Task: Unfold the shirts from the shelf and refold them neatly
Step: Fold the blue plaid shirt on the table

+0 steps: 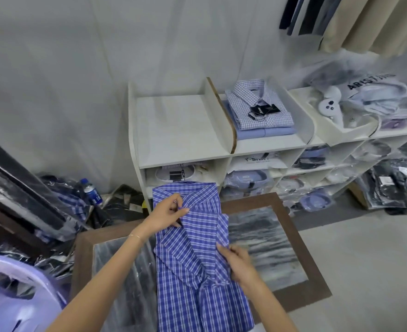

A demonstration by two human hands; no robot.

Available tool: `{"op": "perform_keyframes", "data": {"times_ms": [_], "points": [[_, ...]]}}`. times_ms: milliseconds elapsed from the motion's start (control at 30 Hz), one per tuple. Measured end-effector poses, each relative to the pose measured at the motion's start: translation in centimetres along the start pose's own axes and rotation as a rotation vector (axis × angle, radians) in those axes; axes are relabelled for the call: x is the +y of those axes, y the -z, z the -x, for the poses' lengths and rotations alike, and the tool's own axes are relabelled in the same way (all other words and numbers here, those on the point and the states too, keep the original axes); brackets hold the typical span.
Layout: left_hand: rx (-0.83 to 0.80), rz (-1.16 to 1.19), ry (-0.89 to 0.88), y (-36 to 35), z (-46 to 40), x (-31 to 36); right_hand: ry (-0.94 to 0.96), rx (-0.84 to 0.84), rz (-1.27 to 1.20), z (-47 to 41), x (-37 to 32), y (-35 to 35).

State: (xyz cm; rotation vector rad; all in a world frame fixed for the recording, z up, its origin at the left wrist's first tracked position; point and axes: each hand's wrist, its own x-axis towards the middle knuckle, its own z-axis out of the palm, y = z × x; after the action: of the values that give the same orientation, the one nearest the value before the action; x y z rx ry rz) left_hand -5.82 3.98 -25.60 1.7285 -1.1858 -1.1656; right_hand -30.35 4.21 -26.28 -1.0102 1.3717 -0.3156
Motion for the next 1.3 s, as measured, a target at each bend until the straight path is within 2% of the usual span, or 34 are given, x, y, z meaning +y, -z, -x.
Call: {"op": "perform_keyframes", "data": {"times_ms": [67, 233, 333, 400, 467, 533, 600, 700, 800, 867, 900, 967, 1033, 1133, 1233, 1300], "points": [[0.097, -0.028, 0.039, -0.7, 0.0, -0.3, -0.007, -0.023, 0.146, 0.4, 0.7, -0.3], [0.262, 0.088, 0.087, -1.9, 0.2, -1.1, 0.058, -0.042, 0.332, 1.1, 0.6, -0.2], [0.377, 0.055, 0.076, -2.4, 0.9, -1.3, 0.146, 0.050, 0.711, 0.9, 0.6, 0.1], [0.519, 0.020, 0.071, -2.8, 1.7, -1.4, 0.192, 0.126, 0.930, 0.8, 0.6, 0.4], [0.695, -0.041, 0.086, -3.1, 2.9, -2.0, 0.215, 0.213, 1.039, 1.0, 0.6, 0.9], [0.790, -0.090, 0.126, -3.4, 4.3, -2.8, 0.231, 0.297, 1.053, 1.1, 0.8, 1.6], [0.721, -0.091, 0.216, -3.7, 5.4, -3.6, 0.244, 0.327, 1.043, 1.1, 1.1, 2.2], [0.556, -0.120, 0.220, -4.3, 6.1, -4.5, 0.255, 0.312, 1.018, 1.2, 1.2, 2.5], [0.651, -0.322, 0.172, -4.9, 6.7, -4.1, 0.318, 0.348, 0.976, 1.3, 1.6, 2.3], [0.720, -0.545, -0.057, -6.0, 7.5, -3.4, 0.462, 0.378, 0.893, 1.6, 2.0, 2.0], [0.690, -0.598, -0.212, -6.7, 8.1, -2.8, 0.549, 0.373, 0.841, 1.8, 2.3, 1.9], [0.505, -0.646, -0.484, -8.5, 9.4, -2.1, 0.693, 0.289, 0.761, 2.1, 3.1, 1.3], [0.313, -0.710, -0.592, -10.5, 10.5, -2.3, 0.773, 0.164, 0.761, 2.4, 4.3, 0.8], [0.188, -0.776, -0.509, -11.9, 11.4, -4.1, 0.885, 0.086, 0.831, 2.5, 6.0, 0.4], [0.112, -0.792, -0.361, -11.2, 11.8, -5.9, 1.009, 0.140, 0.902, 2.4, 7.4, 0.4], [0.076, -0.836, -0.335, -10.9, 11.8, -6.4, 1.023, 0.150, 0.933, 2.4, 8.3, 0.5]]}}
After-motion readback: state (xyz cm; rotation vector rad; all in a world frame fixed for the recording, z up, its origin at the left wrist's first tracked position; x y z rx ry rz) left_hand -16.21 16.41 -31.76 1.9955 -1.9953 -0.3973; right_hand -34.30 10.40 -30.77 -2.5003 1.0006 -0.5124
